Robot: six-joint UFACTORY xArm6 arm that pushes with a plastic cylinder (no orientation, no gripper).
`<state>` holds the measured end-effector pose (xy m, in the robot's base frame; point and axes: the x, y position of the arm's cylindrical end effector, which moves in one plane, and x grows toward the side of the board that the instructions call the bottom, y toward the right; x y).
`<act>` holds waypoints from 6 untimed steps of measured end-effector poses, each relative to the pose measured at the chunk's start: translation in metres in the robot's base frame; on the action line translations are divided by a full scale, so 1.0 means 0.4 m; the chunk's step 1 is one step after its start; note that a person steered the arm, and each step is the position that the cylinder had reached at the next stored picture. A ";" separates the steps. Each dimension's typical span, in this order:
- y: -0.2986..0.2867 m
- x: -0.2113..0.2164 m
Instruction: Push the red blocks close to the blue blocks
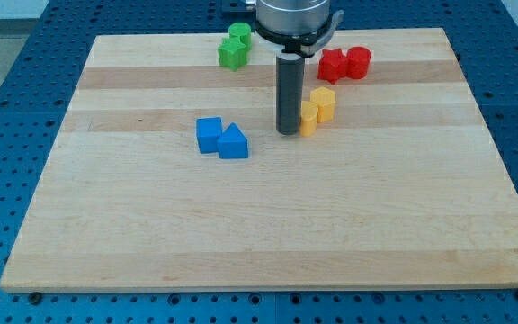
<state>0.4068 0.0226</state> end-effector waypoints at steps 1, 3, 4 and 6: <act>0.000 0.000; -0.001 0.000; -0.020 0.000; -0.169 -0.026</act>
<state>0.3966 -0.0449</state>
